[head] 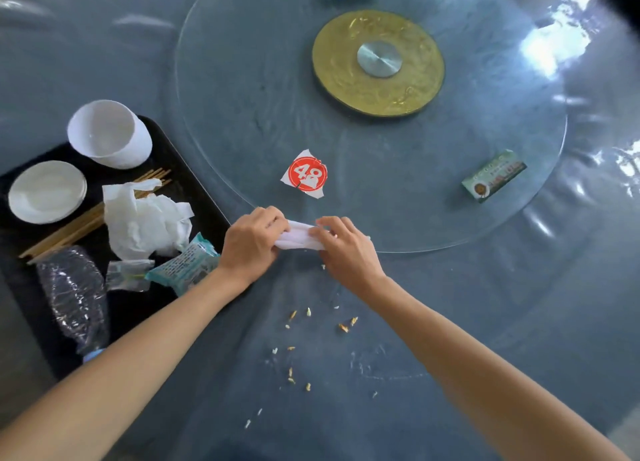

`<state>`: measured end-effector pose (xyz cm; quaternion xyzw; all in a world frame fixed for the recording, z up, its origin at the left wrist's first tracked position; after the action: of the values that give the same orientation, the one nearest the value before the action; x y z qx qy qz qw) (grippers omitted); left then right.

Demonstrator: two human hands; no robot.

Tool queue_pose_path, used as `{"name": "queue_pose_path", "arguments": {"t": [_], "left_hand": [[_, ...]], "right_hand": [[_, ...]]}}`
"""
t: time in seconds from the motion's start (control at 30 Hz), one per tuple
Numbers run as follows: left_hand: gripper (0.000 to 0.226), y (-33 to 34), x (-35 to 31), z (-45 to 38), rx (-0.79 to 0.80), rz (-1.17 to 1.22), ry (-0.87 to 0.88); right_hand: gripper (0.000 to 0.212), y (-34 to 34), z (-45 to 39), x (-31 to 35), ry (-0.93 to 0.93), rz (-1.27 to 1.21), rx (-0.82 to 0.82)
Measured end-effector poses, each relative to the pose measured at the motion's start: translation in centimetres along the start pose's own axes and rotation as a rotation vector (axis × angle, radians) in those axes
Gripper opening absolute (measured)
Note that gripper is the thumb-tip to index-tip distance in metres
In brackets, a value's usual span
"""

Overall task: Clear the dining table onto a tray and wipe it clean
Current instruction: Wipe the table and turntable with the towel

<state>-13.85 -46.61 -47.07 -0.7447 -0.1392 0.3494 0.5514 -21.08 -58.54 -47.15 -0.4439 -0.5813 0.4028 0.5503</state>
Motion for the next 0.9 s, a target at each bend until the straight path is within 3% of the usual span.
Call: {"name": "queue_pose_path", "arguments": {"t": [0.07, 0.13, 0.3, 0.5, 0.6, 0.67, 0.73, 0.83, 0.9], "left_hand": [[0.024, 1.1, -0.1, 0.3, 0.047, -0.046, -0.063], [0.027, 2.5, -0.2, 0.9, 0.104, -0.064, -0.131], [0.041, 4.9, 1.2, 3.3, 0.305, -0.049, -0.289], [0.035, 5.2, -0.7, 6.0, 0.508, -0.075, -0.213], [0.033, 5.4, -2.6, 8.1, 0.646, -0.070, -0.134], [0.033, 4.7, -3.7, 8.6, 0.633, 0.017, -0.121], [0.035, 3.1, -4.9, 7.4, 0.499, 0.214, -0.167], [0.038, 1.7, -7.9, 3.8, 0.326, 0.496, -0.144], [0.045, 2.3, -10.6, 1.8, 0.278, 0.539, -0.101]], "right_hand": [[0.043, 1.4, 0.1, 0.8, -0.042, 0.047, 0.033], [0.046, 2.5, 0.9, 1.2, -0.025, 0.077, 0.039], [0.057, 5.5, 3.6, 1.0, 0.168, 0.042, 0.144], [0.043, 6.8, 7.1, 1.5, 0.198, 0.035, 0.353], [0.052, 6.2, 9.5, 1.8, 0.169, -0.019, 0.411], [0.058, 4.8, 10.9, 2.0, 0.127, -0.073, 0.379], [0.051, 1.6, 11.7, 1.3, 0.146, -0.134, 0.221], [0.038, -2.5, 12.5, -1.2, 0.220, -0.154, 0.011], [0.036, -3.1, 13.4, -4.4, 0.335, -0.201, -0.011]]}}
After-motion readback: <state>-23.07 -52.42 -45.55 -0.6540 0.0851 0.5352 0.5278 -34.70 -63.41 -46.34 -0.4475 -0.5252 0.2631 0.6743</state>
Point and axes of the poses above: each hand's wrist, its own z-axis away from the middle knuckle, its own y-axis out of the palm, x = y × z, the point moved 9 cm from there along -z, towards the middle knuckle, and after that the axes turned 6 degrees about z, right-handed, at the moved point
